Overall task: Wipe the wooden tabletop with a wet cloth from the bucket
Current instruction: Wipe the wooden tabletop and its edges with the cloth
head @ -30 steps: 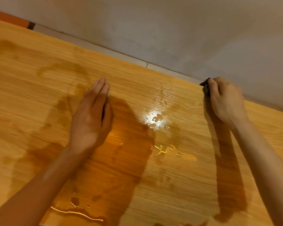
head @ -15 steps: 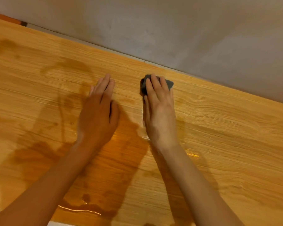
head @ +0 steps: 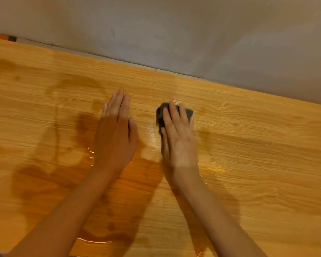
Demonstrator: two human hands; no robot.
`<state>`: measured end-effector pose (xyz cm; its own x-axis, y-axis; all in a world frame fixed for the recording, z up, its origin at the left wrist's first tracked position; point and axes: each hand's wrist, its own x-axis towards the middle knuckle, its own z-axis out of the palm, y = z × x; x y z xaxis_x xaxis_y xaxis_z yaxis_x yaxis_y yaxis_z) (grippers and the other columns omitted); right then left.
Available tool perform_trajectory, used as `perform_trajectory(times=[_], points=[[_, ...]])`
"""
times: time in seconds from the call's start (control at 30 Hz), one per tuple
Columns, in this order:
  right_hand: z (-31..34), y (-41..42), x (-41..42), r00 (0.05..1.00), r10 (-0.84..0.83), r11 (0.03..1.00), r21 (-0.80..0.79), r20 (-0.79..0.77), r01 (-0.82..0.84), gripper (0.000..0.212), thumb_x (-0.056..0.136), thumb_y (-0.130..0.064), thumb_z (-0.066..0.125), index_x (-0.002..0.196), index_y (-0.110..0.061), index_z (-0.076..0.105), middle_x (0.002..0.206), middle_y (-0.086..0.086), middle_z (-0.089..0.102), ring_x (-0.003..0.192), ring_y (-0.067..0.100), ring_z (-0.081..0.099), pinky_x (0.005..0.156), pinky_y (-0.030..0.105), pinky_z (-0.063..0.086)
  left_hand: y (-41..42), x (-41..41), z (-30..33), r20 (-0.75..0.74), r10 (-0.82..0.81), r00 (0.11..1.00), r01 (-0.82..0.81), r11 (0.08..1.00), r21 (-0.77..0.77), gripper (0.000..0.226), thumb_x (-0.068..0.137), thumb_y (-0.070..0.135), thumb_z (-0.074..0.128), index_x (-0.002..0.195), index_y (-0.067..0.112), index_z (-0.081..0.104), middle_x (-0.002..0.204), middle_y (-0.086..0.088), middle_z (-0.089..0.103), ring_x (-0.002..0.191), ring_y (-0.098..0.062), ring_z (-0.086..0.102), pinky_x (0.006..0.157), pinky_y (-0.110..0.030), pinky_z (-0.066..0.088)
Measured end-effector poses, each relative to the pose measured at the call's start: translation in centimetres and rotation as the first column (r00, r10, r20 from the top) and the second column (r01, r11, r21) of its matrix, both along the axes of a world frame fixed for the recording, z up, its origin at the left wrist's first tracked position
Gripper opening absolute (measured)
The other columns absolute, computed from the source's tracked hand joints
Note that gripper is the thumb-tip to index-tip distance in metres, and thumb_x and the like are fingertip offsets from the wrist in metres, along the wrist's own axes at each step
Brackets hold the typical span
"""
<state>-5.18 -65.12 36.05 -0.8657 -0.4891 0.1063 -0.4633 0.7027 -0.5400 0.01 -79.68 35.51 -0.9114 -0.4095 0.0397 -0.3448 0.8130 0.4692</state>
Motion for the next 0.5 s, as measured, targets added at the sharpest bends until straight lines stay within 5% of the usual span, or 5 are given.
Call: perform_trajectory(times=[0.1, 0.27, 0.37, 0.5], points=[[0.9, 1.8, 0.5, 0.991, 0.131, 0.988, 0.084, 0.014, -0.132, 0.048, 0.100, -0.010, 0.044, 0.148, -0.011, 0.036, 0.157, 0.006, 0.027, 0.149, 0.023, 0.012, 0.123, 0.039, 0.000, 0.0, -0.1, -0.1, -0.002, -0.004, 1.000, 0.004, 1.000, -0.007, 0.053, 0.105, 0.015, 0.036, 0.156, 0.002, 0.028, 0.166, -0.011, 0.021, 0.155, -0.023, 0.017, 0.128, -0.034, 0.004], [0.9, -0.8, -9.6, 0.987, -0.157, 0.976, 0.150, -0.025, 0.159, 0.048, 0.100, -0.013, 0.036, 0.148, -0.010, 0.036, 0.158, 0.013, 0.023, 0.148, 0.033, 0.010, 0.122, 0.048, 0.006, -0.1, -0.2, 0.0, -0.003, -0.002, 1.000, 0.002, 1.000, -0.015, 0.053, 0.105, 0.014, 0.037, 0.156, 0.002, 0.029, 0.166, -0.012, 0.022, 0.155, -0.023, 0.017, 0.128, -0.035, 0.005], [0.3, -0.4, -5.9, 0.979, -0.198, 0.976, 0.084, -0.038, 0.201, 0.045, 0.105, -0.021, 0.034, 0.148, -0.009, 0.035, 0.159, 0.010, 0.023, 0.149, 0.030, 0.009, 0.122, 0.047, 0.006, -0.1, -0.1, -0.1, 0.006, -0.003, 1.000, 0.003, 1.000, -0.012, 0.053, 0.105, 0.014, 0.037, 0.156, 0.003, 0.028, 0.166, -0.011, 0.022, 0.155, -0.022, 0.016, 0.128, -0.035, 0.006], [0.6, 2.4, 2.5, 1.000, -0.017, 0.995, 0.095, -0.018, 0.018, 0.045, 0.104, -0.019, 0.035, 0.148, -0.010, 0.036, 0.157, 0.007, 0.028, 0.148, 0.026, 0.013, 0.122, 0.045, 0.003, -0.1, -0.2, -0.2, 0.006, -0.017, 1.000, 0.017, 0.999, -0.031, 0.054, 0.105, 0.015, 0.036, 0.156, 0.002, 0.028, 0.167, -0.012, 0.020, 0.155, -0.024, 0.016, 0.128, -0.036, 0.005]])
